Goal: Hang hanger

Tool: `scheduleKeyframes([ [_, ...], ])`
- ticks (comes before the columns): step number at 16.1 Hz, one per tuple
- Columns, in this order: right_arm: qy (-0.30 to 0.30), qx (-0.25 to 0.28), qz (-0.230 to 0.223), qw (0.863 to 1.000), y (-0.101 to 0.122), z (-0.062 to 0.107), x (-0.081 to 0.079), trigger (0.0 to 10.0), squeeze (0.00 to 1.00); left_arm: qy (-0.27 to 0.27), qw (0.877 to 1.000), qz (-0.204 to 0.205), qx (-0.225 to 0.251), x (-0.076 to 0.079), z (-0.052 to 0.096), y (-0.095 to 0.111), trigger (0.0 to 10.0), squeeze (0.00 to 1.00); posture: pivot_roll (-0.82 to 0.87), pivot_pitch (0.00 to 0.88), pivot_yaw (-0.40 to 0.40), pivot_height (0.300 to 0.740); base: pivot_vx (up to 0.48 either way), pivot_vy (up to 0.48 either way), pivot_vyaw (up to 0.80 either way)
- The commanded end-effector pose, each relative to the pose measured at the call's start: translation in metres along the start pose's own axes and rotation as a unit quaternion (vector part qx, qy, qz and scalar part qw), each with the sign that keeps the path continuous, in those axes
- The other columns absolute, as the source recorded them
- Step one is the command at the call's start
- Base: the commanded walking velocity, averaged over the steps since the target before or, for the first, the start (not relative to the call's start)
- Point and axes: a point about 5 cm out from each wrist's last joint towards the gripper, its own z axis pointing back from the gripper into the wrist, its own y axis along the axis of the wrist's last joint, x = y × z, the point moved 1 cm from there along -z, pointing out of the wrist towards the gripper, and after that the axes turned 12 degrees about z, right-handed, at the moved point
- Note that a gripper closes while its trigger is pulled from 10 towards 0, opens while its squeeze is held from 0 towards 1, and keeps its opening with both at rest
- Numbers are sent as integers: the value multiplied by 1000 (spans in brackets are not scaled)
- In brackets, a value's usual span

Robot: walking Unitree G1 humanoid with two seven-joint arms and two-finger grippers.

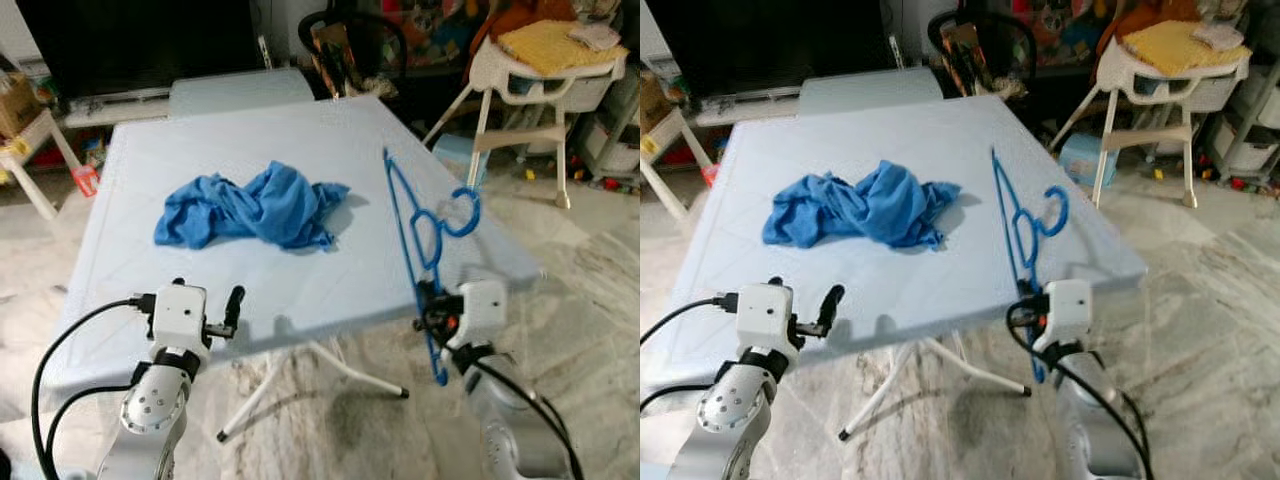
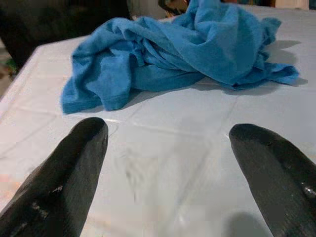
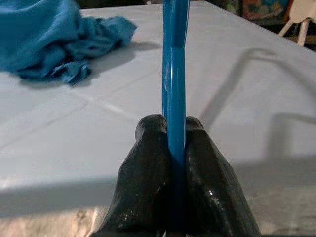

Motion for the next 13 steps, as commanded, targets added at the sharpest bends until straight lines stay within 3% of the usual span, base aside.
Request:
scheduleKeyframes([
  [1,1,4,-2,1000,3,0,2,10000,0,0,1000,-1,-6,2,-1,-2,10000,0,-65,0,50,740,-259,0,0],
  [13,-33,-4,23,999,3,-4,9,10000,0,-4,1000,3,-8,6,-5,-5,10000,0,-77,0,52,740,-258,0,0],
])
